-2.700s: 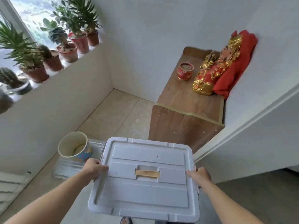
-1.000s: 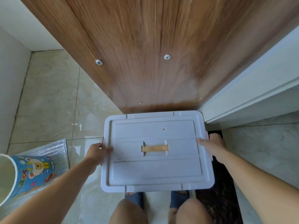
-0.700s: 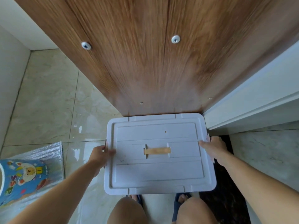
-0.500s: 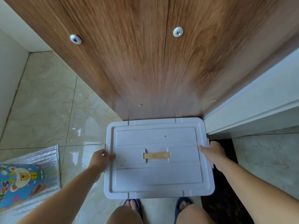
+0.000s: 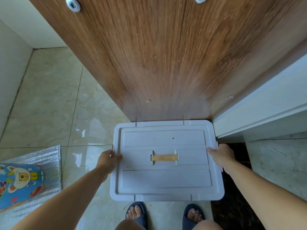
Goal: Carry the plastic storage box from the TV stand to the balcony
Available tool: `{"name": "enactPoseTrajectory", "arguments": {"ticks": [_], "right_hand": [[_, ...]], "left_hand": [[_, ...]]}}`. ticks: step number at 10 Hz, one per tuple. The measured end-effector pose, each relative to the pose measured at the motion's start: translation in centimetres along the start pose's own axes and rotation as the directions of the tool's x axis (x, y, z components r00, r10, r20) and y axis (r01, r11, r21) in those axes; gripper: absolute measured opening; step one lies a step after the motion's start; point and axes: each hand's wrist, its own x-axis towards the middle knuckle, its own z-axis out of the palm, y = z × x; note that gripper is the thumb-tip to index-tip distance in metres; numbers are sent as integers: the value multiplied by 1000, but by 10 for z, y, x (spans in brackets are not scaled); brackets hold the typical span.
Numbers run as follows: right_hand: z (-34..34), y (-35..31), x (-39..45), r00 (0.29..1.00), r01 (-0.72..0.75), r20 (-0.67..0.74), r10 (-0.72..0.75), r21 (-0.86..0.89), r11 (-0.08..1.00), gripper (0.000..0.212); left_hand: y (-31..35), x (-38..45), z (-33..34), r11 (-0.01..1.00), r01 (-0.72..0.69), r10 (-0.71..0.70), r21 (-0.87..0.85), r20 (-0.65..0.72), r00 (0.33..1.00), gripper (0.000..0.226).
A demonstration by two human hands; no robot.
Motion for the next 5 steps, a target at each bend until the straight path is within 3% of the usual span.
{"name": "enactPoseTrajectory", "arguments": {"ticks": [1, 3, 4, 5], "right_hand": [[-2, -11, -5, 999, -11, 38, 15, -106, 994, 40], [-34, -40, -48, 994, 32, 109, -4, -258, 965, 15], [-60, -55, -88, 987, 141, 119, -105, -360, 922, 14], [-84, -74, -129, 972, 225, 159, -173, -424, 877, 16]], "left_hand": [[16, -1, -8, 985, -40, 37, 168, 19, 999, 17], [60, -41, -29, 930, -123, 110, 347, 55, 992, 53], [86, -75, -48, 826, -236, 202, 513, 122, 972, 50], [113, -113, -63, 781, -304, 245, 545, 179, 953, 51]]}}
